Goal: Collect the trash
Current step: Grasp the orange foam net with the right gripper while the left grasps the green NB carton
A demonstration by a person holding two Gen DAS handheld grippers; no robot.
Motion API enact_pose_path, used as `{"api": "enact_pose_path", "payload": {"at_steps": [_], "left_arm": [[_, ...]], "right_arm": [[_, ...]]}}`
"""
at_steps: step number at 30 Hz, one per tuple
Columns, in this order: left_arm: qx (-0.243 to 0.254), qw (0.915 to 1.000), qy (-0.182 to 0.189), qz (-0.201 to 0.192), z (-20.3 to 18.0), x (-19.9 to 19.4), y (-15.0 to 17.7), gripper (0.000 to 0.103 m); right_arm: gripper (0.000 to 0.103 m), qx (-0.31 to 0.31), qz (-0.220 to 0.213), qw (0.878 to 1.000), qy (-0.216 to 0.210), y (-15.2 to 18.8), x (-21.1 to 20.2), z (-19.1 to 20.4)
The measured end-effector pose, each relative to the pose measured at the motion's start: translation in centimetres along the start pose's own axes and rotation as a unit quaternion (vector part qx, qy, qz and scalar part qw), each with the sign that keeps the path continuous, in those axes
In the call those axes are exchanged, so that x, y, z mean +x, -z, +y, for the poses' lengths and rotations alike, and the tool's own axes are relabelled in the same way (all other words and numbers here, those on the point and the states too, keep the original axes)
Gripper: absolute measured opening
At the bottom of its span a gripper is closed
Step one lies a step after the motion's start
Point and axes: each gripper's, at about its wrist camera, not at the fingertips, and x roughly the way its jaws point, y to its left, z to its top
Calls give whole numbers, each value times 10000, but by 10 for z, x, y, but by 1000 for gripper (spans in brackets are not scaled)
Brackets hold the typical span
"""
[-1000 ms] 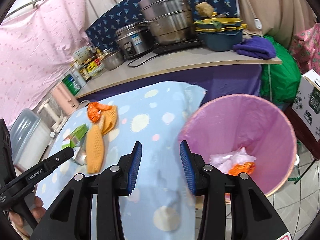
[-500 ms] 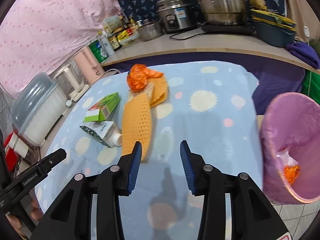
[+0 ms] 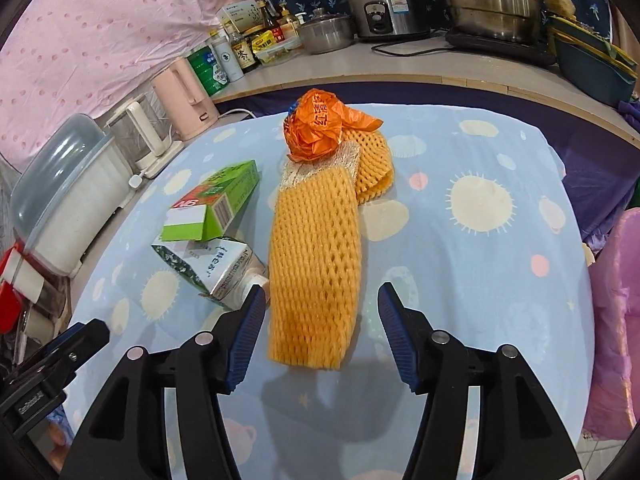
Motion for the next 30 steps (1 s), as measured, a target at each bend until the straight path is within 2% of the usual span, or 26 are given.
{"api": "enact_pose_path", "payload": {"at_steps": [8, 9, 11, 14, 15, 21, 25, 30], "left_arm": [[-31, 10000, 30, 25, 4, 10, -6, 78], [-30, 10000, 35, 33, 4, 11, -6, 78], [-34, 10000, 52, 50, 3, 12, -7, 78], [6, 10000, 57, 44, 1, 14, -7, 78], [25, 10000, 65, 41, -1, 14, -8, 79], [122, 9998, 119, -44, -13, 14, -13, 85], [227, 9994, 198, -173, -32, 14, -23, 91], [491, 9981, 181, -316, -62, 28, -42, 93]], "right_arm": [[56, 42, 177, 9998, 37, -4, 27, 1], [53, 42, 198, 9998, 39, -4, 29, 1], [35, 32, 260, 9997, 13, -3, 33, 1], [17, 8, 327, 9995, 32, 0, 35, 1], [15, 14, 328, 9995, 37, 1, 34, 0], [12, 41, 151, 9999, 73, 10, 9, -8], [12, 230, 83, 9997, 16, 17, -12, -21], [12, 418, -27, 9991, 27, 25, -37, -38]]}}
